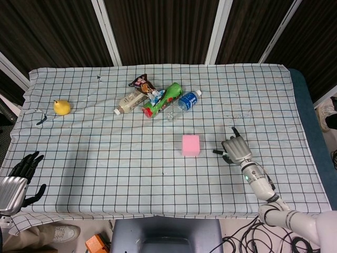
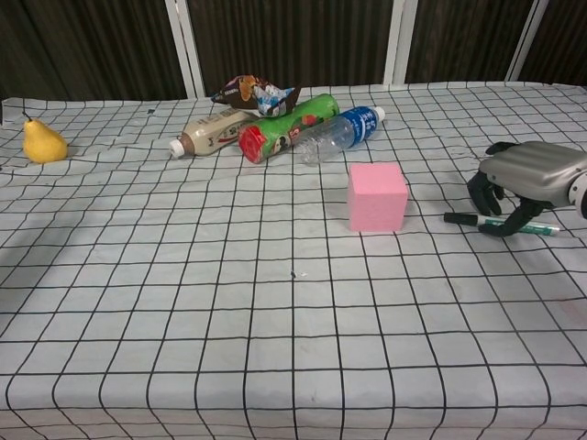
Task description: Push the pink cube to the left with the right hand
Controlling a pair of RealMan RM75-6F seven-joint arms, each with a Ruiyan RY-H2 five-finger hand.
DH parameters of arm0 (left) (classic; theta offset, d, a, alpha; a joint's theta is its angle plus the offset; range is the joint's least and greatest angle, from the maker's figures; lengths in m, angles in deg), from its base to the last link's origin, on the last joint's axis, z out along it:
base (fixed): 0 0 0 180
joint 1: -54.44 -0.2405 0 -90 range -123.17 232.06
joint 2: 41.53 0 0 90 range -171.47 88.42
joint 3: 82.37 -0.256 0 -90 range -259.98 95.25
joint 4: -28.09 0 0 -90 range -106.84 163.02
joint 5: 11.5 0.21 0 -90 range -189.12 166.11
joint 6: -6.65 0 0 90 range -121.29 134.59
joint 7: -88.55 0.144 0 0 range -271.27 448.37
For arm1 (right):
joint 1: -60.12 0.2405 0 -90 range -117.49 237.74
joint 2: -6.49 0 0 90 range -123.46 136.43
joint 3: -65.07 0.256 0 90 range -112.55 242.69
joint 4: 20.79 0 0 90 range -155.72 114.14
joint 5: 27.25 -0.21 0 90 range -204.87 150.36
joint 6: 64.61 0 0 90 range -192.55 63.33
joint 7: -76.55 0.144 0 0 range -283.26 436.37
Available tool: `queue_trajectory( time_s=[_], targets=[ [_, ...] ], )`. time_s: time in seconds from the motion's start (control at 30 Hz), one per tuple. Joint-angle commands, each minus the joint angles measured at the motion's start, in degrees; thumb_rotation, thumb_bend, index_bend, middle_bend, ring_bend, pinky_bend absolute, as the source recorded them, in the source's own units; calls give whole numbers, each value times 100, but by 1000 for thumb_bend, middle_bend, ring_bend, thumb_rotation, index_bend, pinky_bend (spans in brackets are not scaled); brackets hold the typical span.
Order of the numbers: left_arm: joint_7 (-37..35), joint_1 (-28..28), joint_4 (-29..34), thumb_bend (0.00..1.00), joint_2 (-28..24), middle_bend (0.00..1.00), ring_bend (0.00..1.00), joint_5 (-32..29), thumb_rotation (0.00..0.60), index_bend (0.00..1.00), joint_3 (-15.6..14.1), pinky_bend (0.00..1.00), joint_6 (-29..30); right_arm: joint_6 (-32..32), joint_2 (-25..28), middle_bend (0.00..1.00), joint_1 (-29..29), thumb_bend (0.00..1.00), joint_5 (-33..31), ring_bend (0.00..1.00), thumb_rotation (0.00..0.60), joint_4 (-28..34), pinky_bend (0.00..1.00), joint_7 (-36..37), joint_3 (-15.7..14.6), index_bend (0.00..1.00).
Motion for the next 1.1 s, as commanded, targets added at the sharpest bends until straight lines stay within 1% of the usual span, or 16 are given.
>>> queue_trajectory(
  time_s=[0.03,0.23,0.47,0.67,0.8,0.97,1.1],
  targets=[
    [0,2,2,403,-1,0,0,2,600,0,-1,170,-2,23,-22,673,10,539,12,484,600,-17,0,-24,9,799],
    [-34,-11,-2,402,-12,0,0,6,600,0,-1,170,23,13,-186,687,10,547,54,496,600,-216,4,47,-24,819],
    [-101,-21,-19,402,-28,0,0,16,600,0,-2,170,47,32,-388,694,-12,546,154,508,600,-511,19,289,-54,826],
    [-125,-28,-23,403,-35,0,0,29,600,0,-5,170,66,143,-531,751,-46,558,305,551,600,-715,59,479,-89,891],
    [-158,-39,-31,403,-41,0,0,38,600,0,-6,170,88,220,-634,785,-70,604,408,575,600,-866,79,622,-112,934],
    [-213,-52,-46,402,-52,0,0,43,600,0,-2,170,120,419,-745,799,-101,612,594,590,600,-1057,92,947,-116,951],
    [-245,-52,-58,403,-58,0,0,44,600,0,1,170,123,582,-719,802,-88,617,710,592,600,-1073,100,1093,-71,955]
  ],
)
